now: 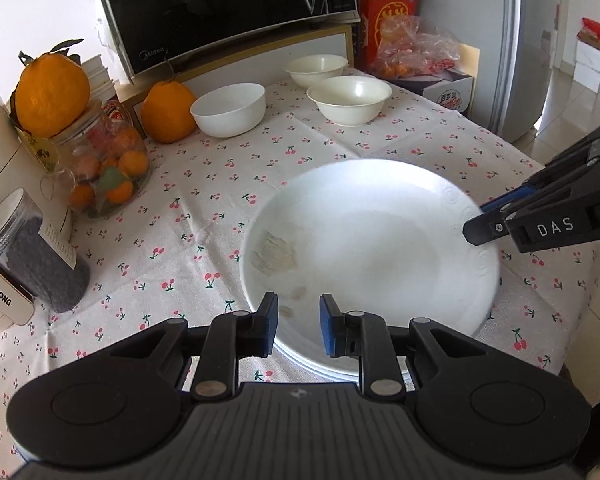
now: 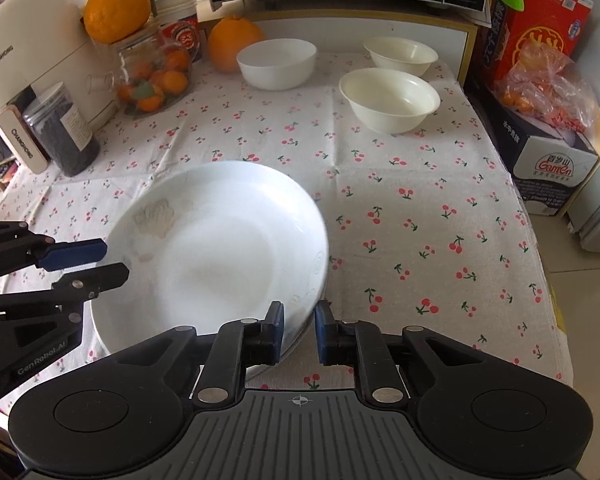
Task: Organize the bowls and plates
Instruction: 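Lower the white plate onto the stack and open the left gripper, then move the left tool toward the white bowl beside the large orange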
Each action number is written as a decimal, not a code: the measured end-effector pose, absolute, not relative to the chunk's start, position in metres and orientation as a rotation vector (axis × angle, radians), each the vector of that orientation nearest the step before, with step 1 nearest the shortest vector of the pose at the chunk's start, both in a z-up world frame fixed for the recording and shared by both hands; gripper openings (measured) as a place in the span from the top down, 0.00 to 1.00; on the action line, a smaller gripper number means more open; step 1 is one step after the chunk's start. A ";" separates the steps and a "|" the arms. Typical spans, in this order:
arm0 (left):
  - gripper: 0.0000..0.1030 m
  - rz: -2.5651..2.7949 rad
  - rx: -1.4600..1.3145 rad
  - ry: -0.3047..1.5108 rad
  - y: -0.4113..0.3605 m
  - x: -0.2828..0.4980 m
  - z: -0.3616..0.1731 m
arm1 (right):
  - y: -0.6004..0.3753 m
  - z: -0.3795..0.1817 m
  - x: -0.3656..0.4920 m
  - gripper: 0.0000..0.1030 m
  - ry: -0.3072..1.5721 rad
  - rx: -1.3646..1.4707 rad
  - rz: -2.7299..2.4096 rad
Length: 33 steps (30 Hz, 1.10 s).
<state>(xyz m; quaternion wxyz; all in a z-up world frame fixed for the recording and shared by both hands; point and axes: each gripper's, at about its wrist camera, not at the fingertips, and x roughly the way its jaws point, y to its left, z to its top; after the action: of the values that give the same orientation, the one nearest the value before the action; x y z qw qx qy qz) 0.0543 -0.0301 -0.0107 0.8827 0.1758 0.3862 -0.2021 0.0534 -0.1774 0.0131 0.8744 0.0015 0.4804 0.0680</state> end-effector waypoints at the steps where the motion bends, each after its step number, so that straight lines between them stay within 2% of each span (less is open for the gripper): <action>1: 0.80 -0.423 0.367 0.805 -0.030 0.054 -0.011 | -0.177 0.013 0.053 0.86 1.003 0.002 0.141; 8: 0.79 -0.423 0.355 0.811 -0.030 0.055 -0.011 | -0.178 0.014 0.054 0.85 1.006 0.009 0.147; 14: 0.78 -0.419 0.332 0.822 -0.028 0.059 -0.009 | -0.179 0.016 0.056 0.79 1.016 0.035 0.166; 17: 0.74 -0.416 0.303 0.827 -0.025 0.062 -0.005 | -0.184 0.017 0.059 0.75 1.028 0.075 0.178; 21: 0.65 -0.394 0.258 0.832 -0.022 0.069 0.000 | -0.189 0.024 0.062 0.69 1.017 0.126 0.197; 23: 0.57 -0.374 0.226 0.838 -0.021 0.074 0.003 | -0.189 0.029 0.065 0.57 1.002 0.143 0.198; 25: 0.48 -0.351 0.192 0.844 -0.019 0.080 0.006 | -0.190 0.035 0.070 0.49 0.982 0.156 0.199; 27: 0.43 -0.326 0.158 0.852 -0.019 0.086 0.008 | -0.190 0.042 0.075 0.48 0.964 0.160 0.194; 33: 0.27 -0.239 0.056 0.871 -0.015 0.105 0.016 | -0.190 0.057 0.091 0.32 0.910 0.167 0.173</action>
<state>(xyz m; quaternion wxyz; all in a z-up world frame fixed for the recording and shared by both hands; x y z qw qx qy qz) 0.1051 -0.0149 0.0156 0.8995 0.0269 0.4206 -0.1153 0.0909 -0.1904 0.0565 0.8913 0.0803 0.4383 0.0832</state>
